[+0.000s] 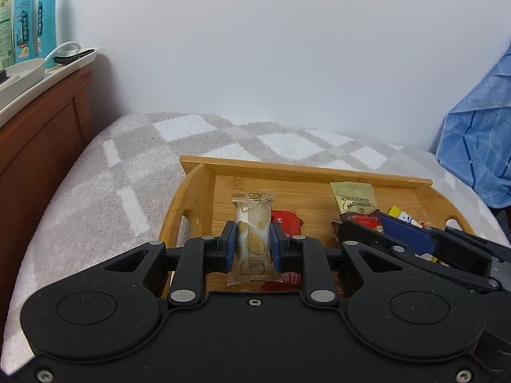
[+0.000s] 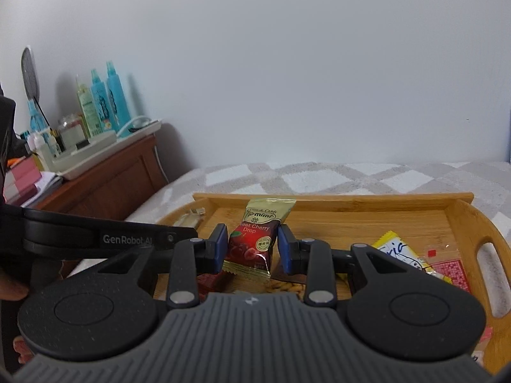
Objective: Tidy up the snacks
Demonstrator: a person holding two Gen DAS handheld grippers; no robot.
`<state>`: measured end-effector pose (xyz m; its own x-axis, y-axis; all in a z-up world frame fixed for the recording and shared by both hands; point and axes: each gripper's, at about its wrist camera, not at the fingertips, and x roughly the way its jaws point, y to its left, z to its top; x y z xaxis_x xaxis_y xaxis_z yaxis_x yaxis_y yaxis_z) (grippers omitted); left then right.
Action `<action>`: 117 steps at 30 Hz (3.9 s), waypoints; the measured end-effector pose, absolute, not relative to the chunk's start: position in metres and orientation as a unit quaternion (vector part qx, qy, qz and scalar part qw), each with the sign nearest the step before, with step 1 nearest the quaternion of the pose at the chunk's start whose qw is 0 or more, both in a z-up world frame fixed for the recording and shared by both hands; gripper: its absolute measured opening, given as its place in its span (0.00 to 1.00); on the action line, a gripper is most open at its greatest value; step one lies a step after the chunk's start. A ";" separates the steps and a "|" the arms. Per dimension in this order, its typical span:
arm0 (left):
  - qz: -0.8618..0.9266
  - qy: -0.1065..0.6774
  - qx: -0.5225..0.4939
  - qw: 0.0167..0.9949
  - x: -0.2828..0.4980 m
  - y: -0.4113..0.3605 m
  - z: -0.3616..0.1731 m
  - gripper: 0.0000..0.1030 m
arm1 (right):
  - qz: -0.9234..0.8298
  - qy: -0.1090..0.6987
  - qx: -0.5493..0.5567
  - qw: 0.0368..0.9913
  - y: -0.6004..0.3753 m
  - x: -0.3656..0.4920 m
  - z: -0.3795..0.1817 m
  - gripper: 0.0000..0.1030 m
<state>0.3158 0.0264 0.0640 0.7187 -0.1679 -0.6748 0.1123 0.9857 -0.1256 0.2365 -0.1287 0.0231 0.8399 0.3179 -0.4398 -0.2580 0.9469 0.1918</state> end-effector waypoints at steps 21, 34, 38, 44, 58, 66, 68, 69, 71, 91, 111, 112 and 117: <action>-0.072 0.377 -0.029 0.923 0.331 0.026 0.051 0.21 | 0.158 0.271 0.049 0.948 -0.115 0.241 0.007 0.38; -0.067 0.381 -0.026 0.922 0.332 0.026 0.044 0.21 | 0.150 0.283 0.042 0.946 -0.115 0.245 0.004 0.39; -0.067 0.381 -0.027 0.922 0.333 0.026 0.043 0.21 | 0.149 0.283 0.043 0.946 -0.117 0.245 0.004 0.42; -0.067 0.377 -0.025 0.923 0.329 0.023 0.045 0.21 | 0.148 0.283 0.050 0.946 -0.120 0.245 0.005 0.44; -0.068 0.361 -0.020 0.930 0.305 0.020 0.068 0.38 | 0.108 0.262 0.049 0.958 -0.136 0.230 0.021 0.60; -0.065 0.352 -0.021 0.934 0.285 0.019 0.082 0.46 | 0.078 0.248 0.052 0.964 -0.158 0.214 0.029 0.65; -0.066 0.349 -0.020 0.935 0.280 0.018 0.086 0.48 | 0.070 0.242 0.060 0.966 -0.165 0.209 0.033 0.68; -0.068 0.347 -0.019 0.935 0.276 0.017 0.087 0.49 | 0.066 0.239 0.067 0.967 -0.168 0.206 0.035 0.69; -0.070 0.344 -0.017 0.936 0.269 0.016 0.091 0.52 | 0.057 0.231 0.082 0.968 -0.175 0.201 0.039 0.72; -0.073 0.345 -0.009 0.936 0.198 0.015 0.100 0.80 | 0.012 0.182 0.119 0.976 -0.184 0.141 0.044 0.91; -0.079 0.359 0.007 0.930 0.131 0.010 0.074 0.86 | 0.003 0.177 0.092 0.980 -0.194 0.072 0.032 1.00; -0.079 0.360 0.005 0.929 0.128 0.010 0.073 0.86 | 0.003 0.178 0.088 0.980 -0.193 0.069 0.031 1.00; -0.073 0.369 -0.009 0.927 0.114 0.014 0.067 0.86 | 0.004 0.188 0.065 0.980 -0.190 0.052 0.019 1.00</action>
<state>0.1141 0.0143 0.0669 0.7175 -0.1418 -0.6819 0.1293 0.9892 -0.0697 0.0524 -0.1900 0.0193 0.9295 0.0329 -0.3672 0.0162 0.9914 0.1299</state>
